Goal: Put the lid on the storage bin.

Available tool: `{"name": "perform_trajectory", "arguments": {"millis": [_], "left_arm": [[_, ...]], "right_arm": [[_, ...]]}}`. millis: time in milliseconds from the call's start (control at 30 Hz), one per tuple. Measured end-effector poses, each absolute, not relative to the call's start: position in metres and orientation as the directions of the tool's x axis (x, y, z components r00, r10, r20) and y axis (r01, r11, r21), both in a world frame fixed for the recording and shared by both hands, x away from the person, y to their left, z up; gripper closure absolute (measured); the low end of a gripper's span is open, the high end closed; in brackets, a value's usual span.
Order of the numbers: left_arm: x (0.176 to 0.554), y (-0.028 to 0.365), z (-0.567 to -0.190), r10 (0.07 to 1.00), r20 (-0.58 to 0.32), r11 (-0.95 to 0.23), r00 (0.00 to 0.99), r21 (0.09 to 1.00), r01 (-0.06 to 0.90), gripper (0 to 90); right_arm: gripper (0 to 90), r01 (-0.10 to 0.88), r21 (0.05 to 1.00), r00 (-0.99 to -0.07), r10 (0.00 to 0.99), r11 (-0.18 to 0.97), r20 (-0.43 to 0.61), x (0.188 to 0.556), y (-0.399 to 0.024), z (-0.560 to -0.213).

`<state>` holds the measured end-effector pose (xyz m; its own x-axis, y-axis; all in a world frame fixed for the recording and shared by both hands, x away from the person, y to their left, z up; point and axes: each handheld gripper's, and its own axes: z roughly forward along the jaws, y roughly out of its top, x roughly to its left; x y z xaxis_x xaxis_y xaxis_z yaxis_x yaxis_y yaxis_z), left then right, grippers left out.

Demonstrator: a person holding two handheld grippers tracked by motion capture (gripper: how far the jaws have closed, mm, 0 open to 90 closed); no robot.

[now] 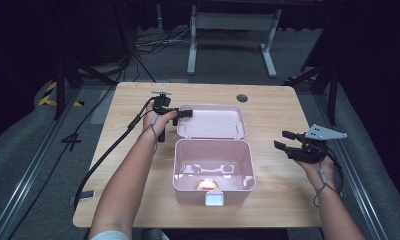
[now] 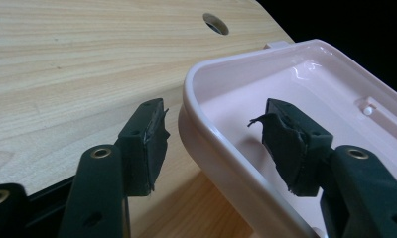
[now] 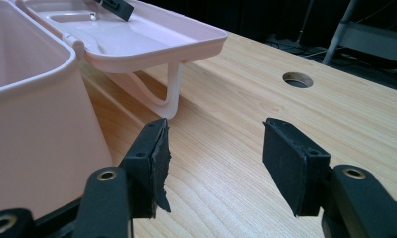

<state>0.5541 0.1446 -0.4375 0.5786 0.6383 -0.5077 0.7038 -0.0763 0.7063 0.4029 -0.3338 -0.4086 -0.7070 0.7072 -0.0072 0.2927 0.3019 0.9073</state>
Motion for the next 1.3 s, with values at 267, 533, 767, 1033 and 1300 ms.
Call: {"name": "perform_trajectory", "arguments": {"millis": [267,533,767,1033,1300], "left_arm": [[0.554,0.145,-0.432,0.63,-0.524,-0.063,0.573,0.701,0.71,54.1],[0.55,0.141,-0.409,0.659,-0.465,-0.05,0.591,0.757,0.651,62.0],[0.541,0.143,-0.389,0.677,-0.438,0.007,0.591,0.807,0.59,67.5],[0.531,0.14,-0.376,0.715,-0.366,-0.016,0.596,0.843,0.538,67.2],[0.519,0.137,-0.355,0.733,-0.298,-0.026,0.612,0.886,0.462,67.9]], "right_arm": [[44.6,0.293,0.912,-0.706,0.709,0.287,0.004,0.403,-0.335,-0.408],[44.9,0.287,0.916,-0.706,0.708,0.281,0.004,0.404,-0.335,-0.407],[45.1,0.278,0.919,-0.706,0.708,0.28,-0.002,0.404,-0.335,-0.405],[45.6,0.266,0.923,-0.714,0.7,0.28,-0.006,0.406,-0.332,-0.403],[46.0,0.258,0.925,-0.721,0.693,0.28,-0.009,0.41,-0.329,-0.401]]}}
